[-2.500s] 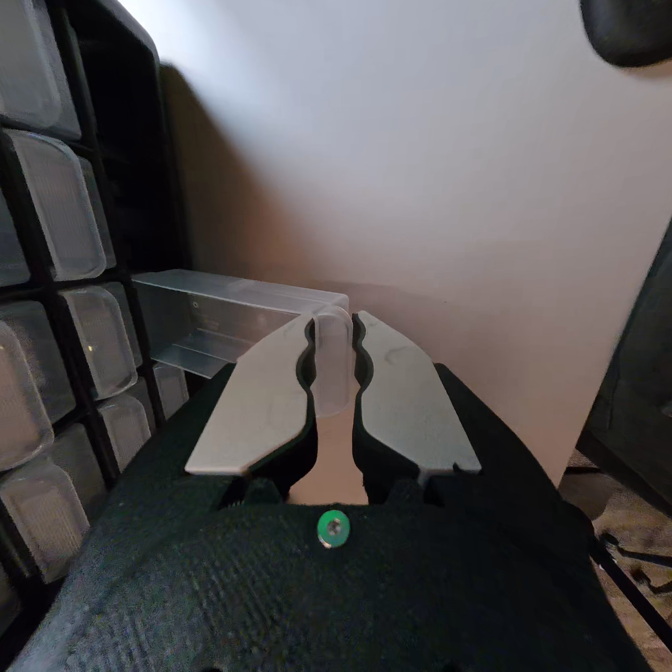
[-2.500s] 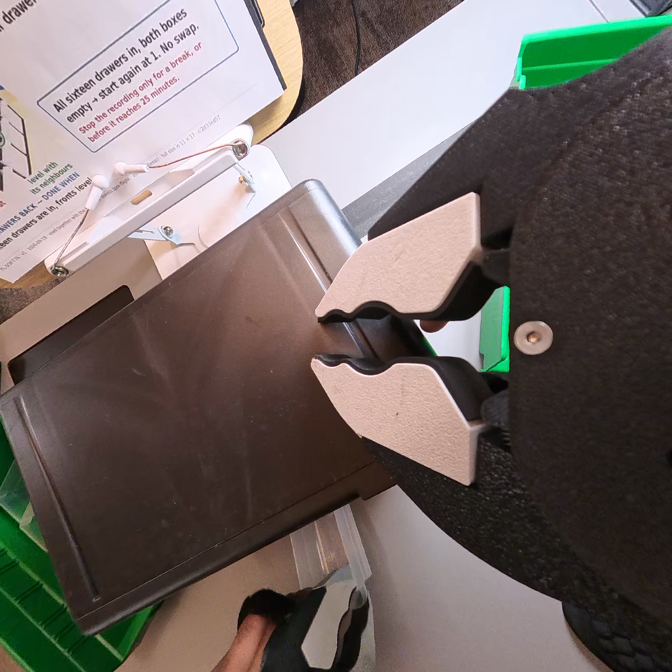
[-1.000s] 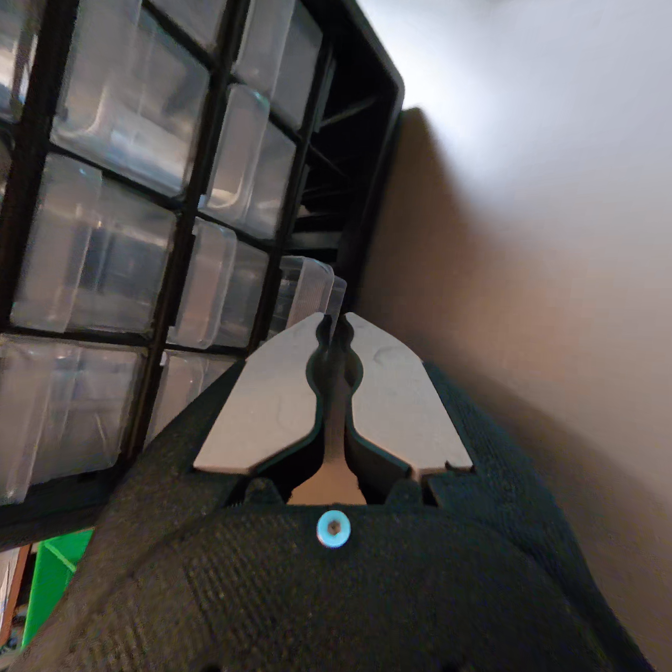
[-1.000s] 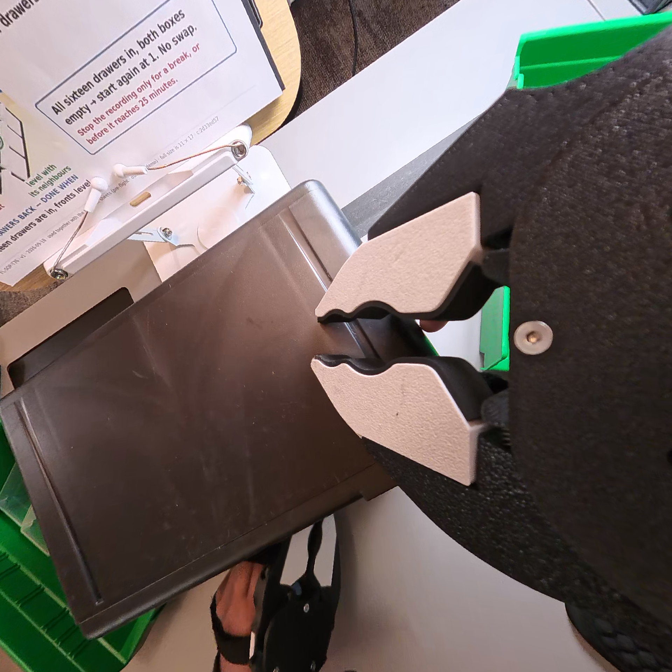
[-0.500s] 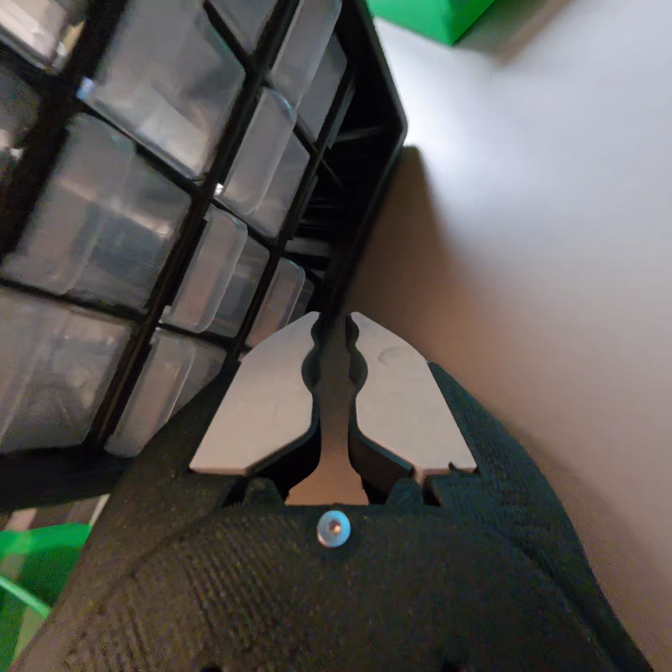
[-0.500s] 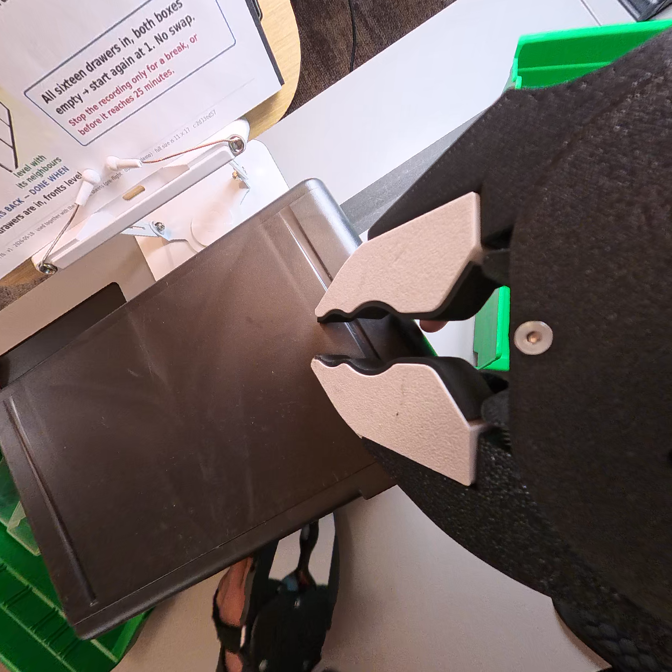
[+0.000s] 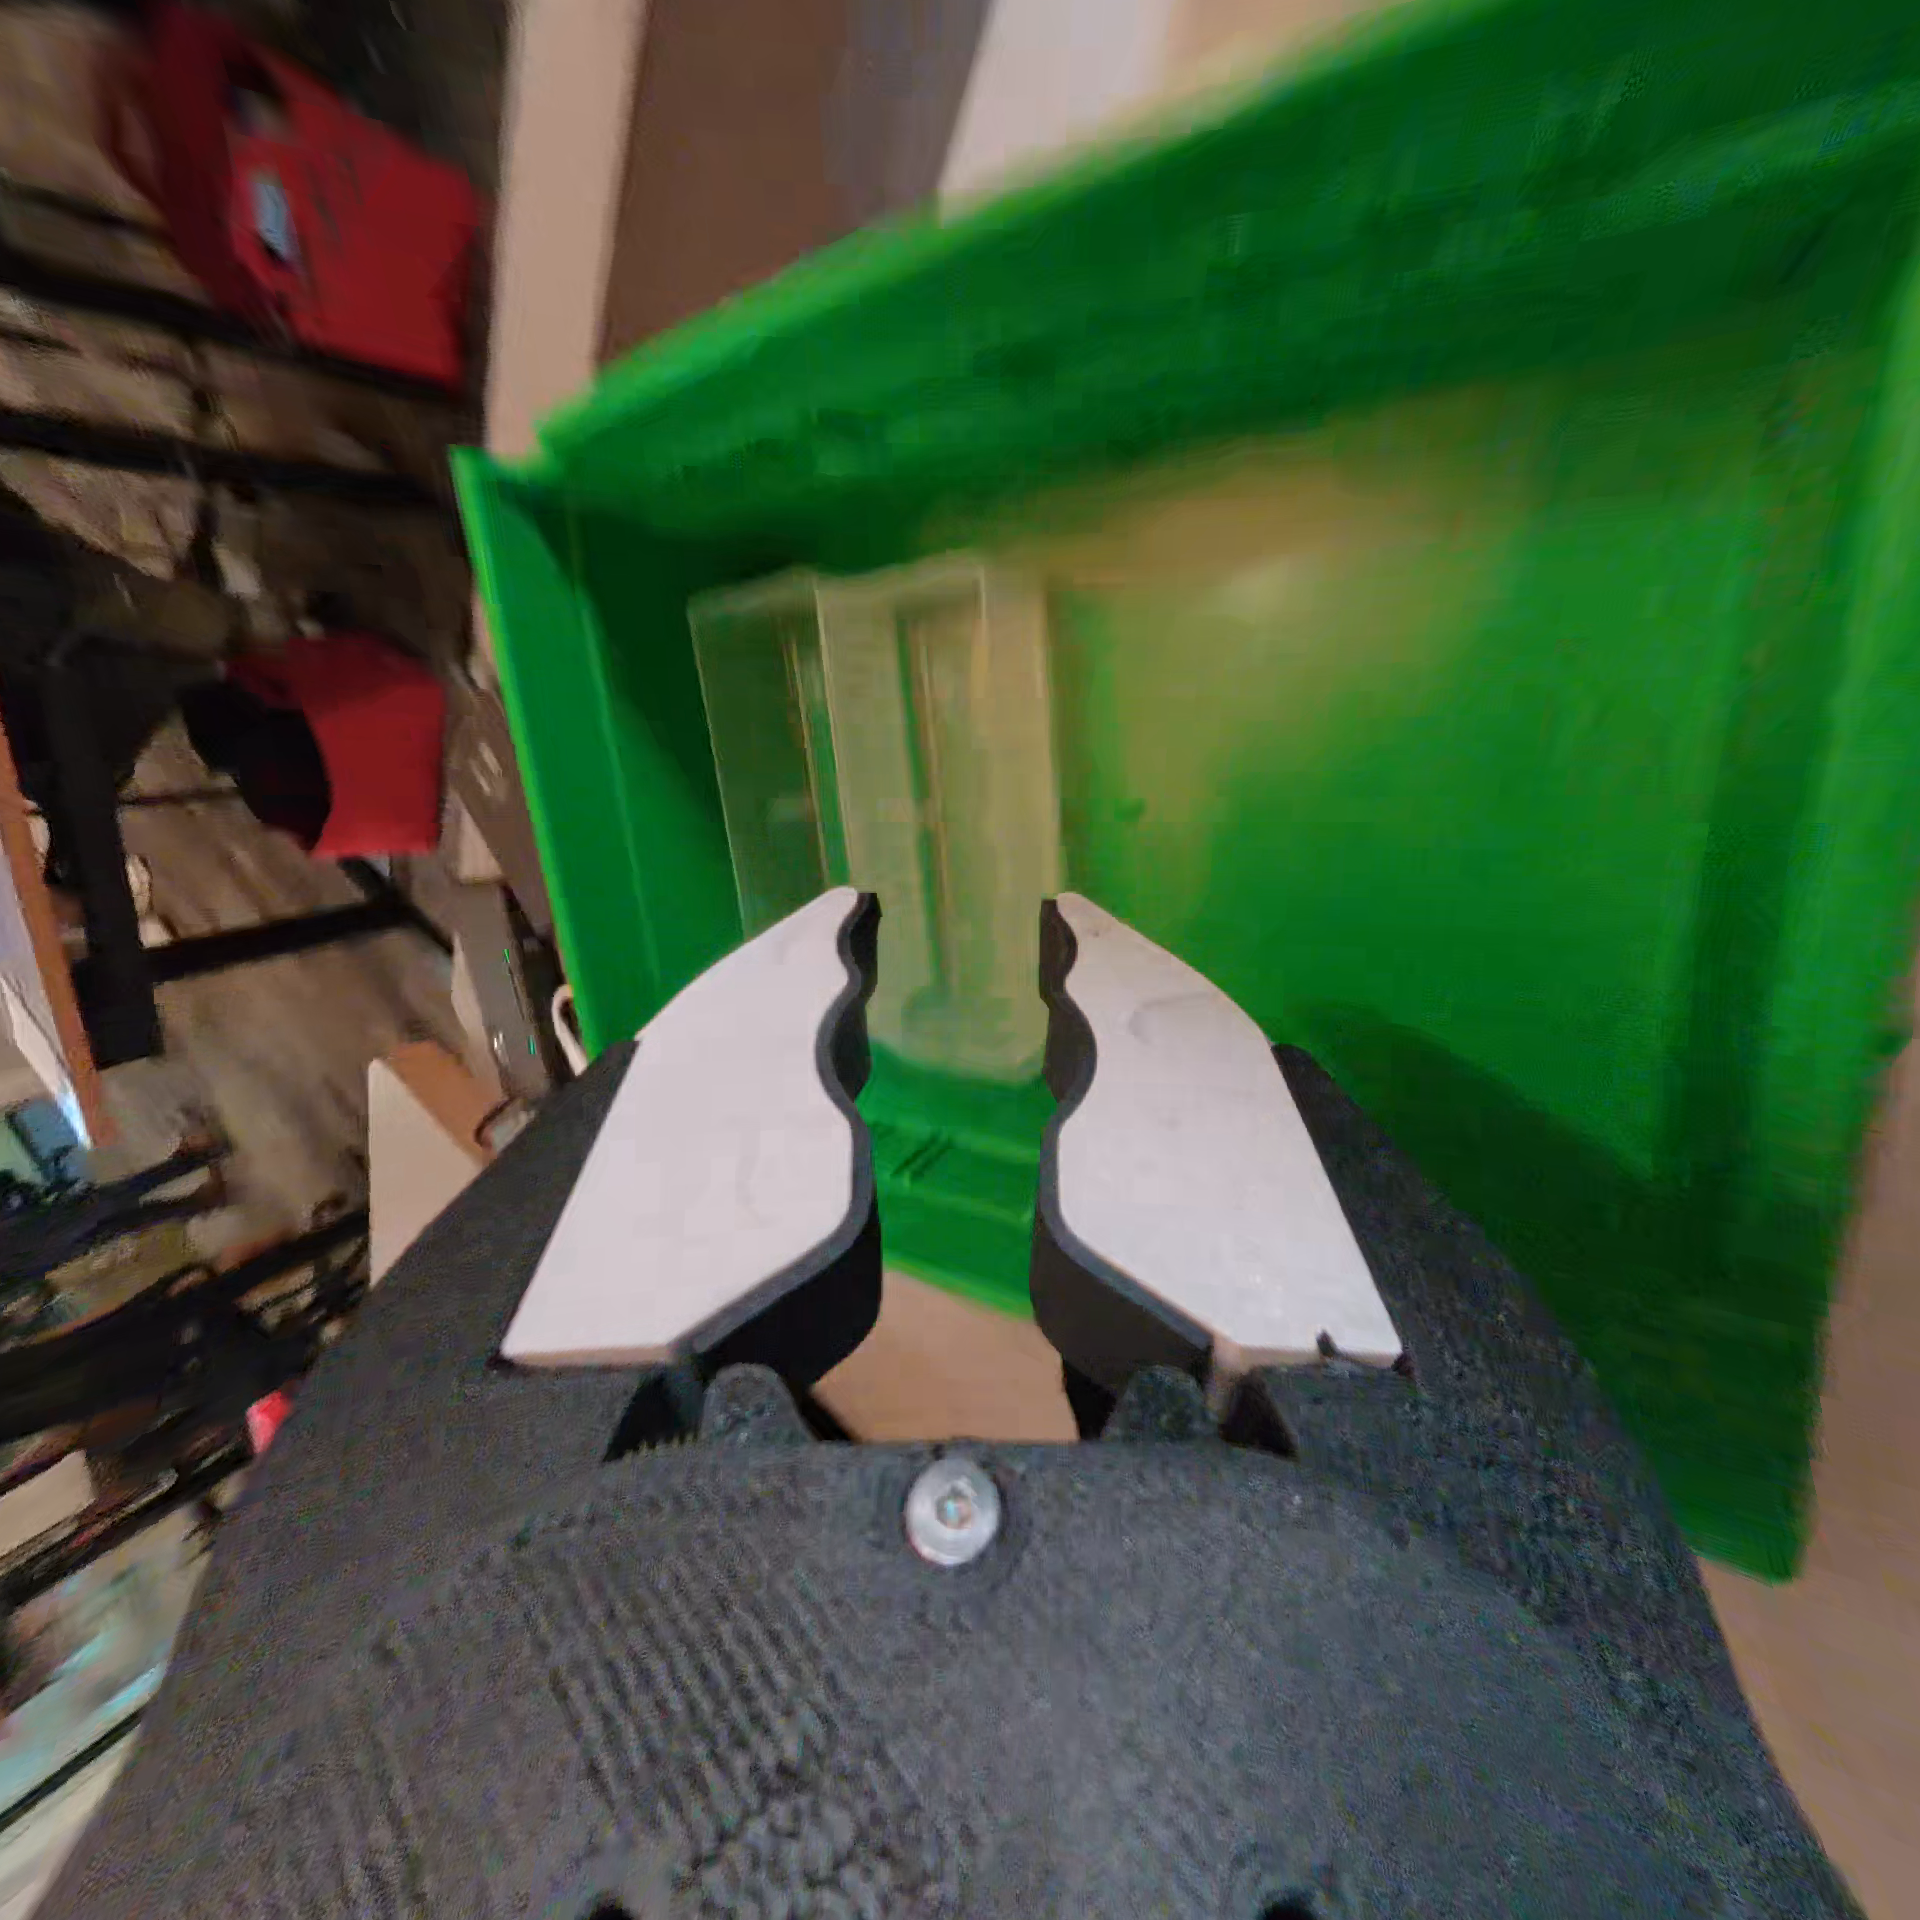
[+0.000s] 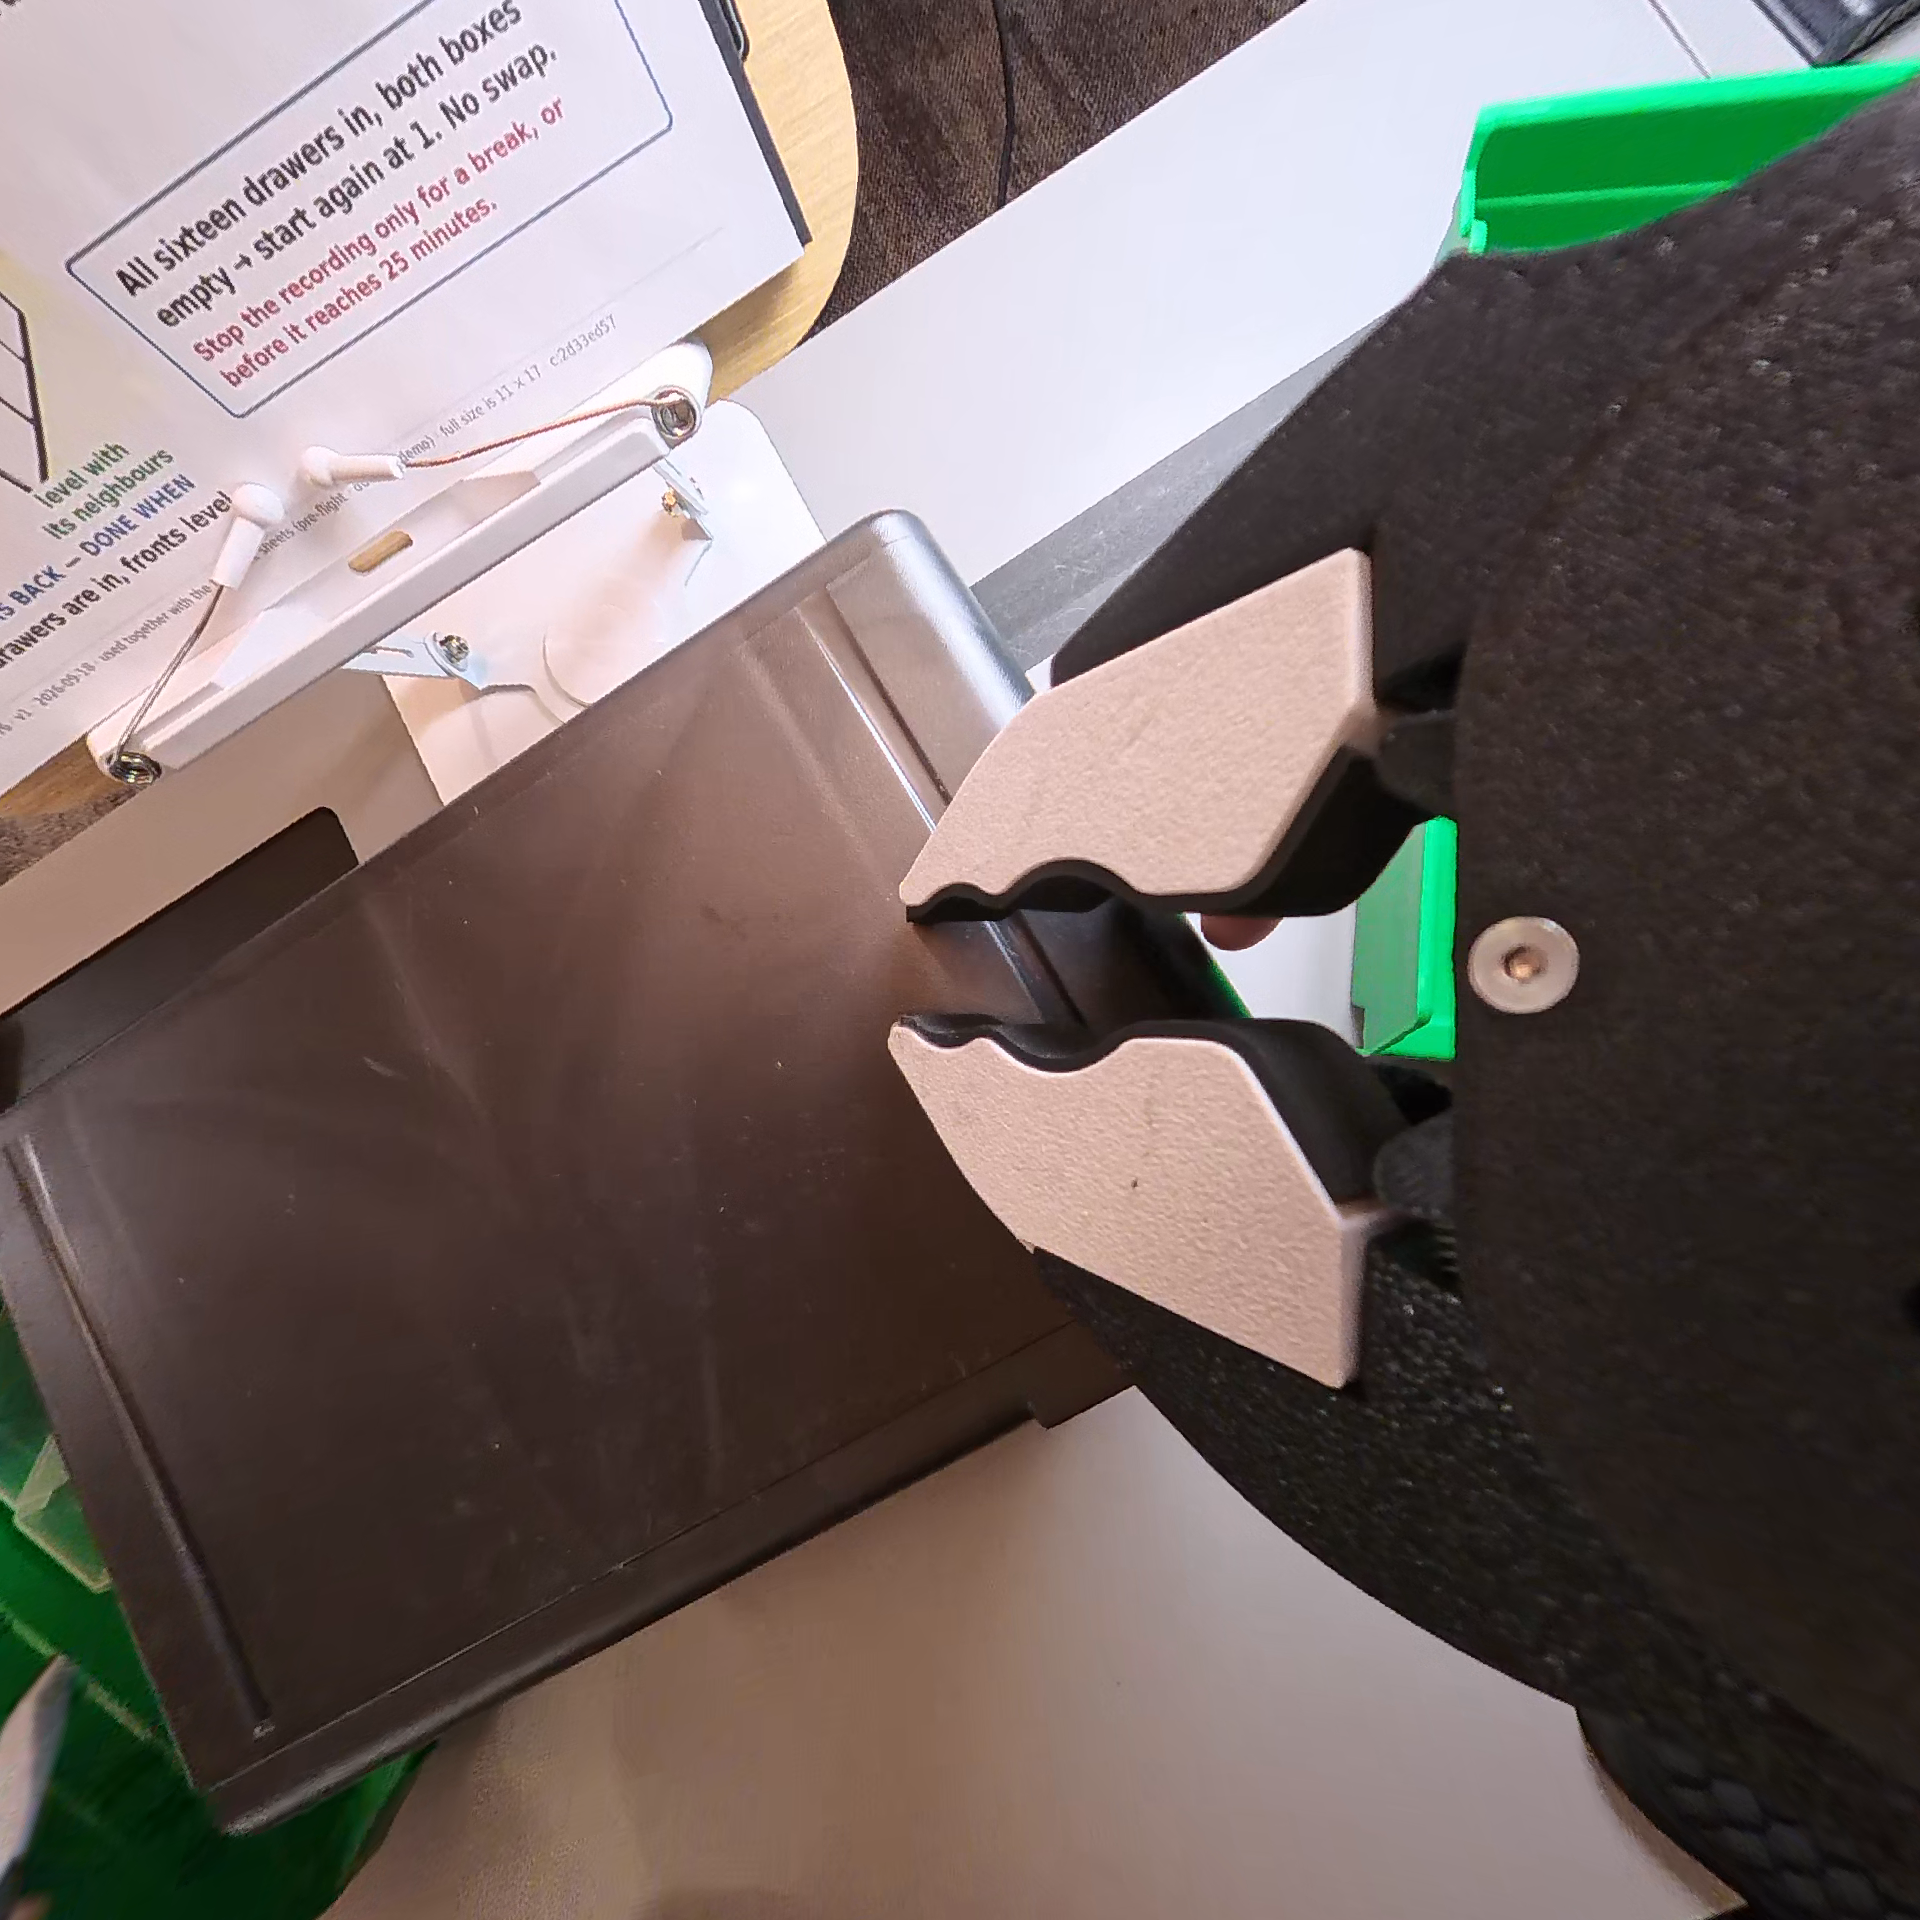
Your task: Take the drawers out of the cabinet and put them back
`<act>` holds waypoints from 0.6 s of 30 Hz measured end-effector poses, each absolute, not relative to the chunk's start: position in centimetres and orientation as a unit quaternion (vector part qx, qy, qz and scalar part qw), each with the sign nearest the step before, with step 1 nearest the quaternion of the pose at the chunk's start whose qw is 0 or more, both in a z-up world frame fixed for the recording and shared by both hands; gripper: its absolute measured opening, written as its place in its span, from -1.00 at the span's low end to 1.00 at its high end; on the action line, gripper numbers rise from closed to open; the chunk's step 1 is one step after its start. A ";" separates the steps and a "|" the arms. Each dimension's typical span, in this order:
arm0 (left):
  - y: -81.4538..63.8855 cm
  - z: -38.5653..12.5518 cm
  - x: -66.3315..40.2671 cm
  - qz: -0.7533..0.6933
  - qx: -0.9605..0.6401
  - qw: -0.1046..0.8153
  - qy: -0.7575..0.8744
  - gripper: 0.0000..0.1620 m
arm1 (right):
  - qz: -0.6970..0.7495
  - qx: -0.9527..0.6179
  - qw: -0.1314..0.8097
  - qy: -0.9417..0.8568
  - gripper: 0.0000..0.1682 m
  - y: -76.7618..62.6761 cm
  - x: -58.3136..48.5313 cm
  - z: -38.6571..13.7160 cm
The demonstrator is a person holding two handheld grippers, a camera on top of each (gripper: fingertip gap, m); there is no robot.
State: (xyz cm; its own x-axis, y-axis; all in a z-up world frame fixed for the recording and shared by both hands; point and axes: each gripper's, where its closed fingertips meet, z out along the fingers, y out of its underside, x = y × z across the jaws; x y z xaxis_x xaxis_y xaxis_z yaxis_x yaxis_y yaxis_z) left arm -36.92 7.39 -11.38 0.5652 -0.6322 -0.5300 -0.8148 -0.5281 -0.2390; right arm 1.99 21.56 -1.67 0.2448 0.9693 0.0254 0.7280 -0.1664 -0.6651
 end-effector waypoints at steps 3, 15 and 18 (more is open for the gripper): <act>6.8 -14.2 -40.7 0.203 -0.860 0.122 0.451 -0.58 | 0.209 -0.737 0.290 -0.574 -0.81 21.6 2.0 -1.7; 4.0 -21.1 -43.9 0.204 -0.840 -0.162 0.476 -0.87 | 0.203 -0.740 0.286 -0.574 -0.81 21.6 2.0 -1.7; 3.6 -21.0 -41.7 0.162 -0.855 -0.144 0.472 -0.84 | 0.207 -0.739 0.286 -0.574 -0.81 21.6 2.0 -1.7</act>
State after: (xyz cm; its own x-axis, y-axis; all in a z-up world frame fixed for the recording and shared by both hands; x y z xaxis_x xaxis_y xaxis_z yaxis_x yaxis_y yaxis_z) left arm -41.70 3.58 -21.00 0.5020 -0.8535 -0.1400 -0.7602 -0.5126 0.3992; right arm 1.96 21.56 -1.68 0.2555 0.9666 0.0225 0.7294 -0.1774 -0.6607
